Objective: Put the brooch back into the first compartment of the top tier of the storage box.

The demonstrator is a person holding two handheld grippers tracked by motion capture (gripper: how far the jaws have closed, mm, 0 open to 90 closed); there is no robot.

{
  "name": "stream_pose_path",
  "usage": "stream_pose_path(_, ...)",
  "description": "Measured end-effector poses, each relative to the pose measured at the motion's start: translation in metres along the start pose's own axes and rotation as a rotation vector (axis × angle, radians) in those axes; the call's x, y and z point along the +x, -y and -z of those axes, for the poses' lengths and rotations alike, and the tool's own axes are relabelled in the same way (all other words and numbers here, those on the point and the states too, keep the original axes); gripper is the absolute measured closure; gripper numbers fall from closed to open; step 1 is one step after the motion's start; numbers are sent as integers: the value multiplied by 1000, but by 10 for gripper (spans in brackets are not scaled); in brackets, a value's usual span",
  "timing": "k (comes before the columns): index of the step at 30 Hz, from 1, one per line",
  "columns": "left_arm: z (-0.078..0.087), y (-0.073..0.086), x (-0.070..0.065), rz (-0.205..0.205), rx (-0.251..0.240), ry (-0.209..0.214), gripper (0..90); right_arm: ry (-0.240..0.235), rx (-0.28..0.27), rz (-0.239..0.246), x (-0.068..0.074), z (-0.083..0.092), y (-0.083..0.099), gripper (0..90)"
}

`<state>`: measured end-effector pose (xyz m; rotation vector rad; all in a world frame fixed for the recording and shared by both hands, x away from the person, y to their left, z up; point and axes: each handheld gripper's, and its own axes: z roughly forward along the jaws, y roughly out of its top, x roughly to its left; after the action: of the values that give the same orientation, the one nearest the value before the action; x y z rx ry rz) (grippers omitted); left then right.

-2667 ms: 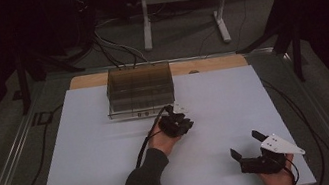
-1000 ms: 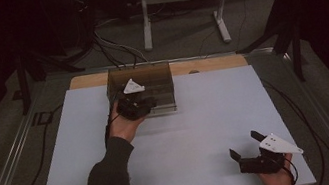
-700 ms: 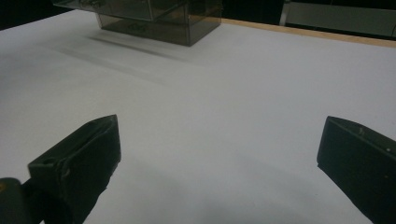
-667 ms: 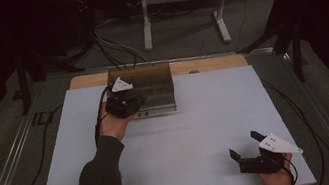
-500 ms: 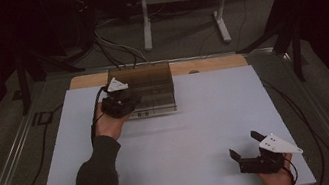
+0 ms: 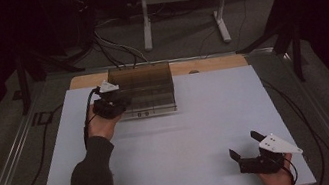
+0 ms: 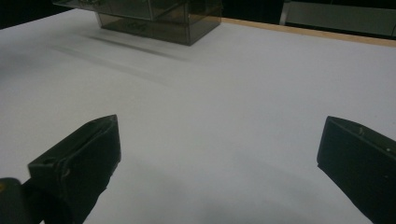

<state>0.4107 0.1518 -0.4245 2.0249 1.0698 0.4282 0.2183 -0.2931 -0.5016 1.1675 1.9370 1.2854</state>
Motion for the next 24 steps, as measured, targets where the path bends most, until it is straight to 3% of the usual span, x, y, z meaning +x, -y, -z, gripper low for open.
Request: stream_pose_path(24, -7, 15, 18, 46, 66, -57, 798, -2, 7, 1, 0, -1, 0, 1)
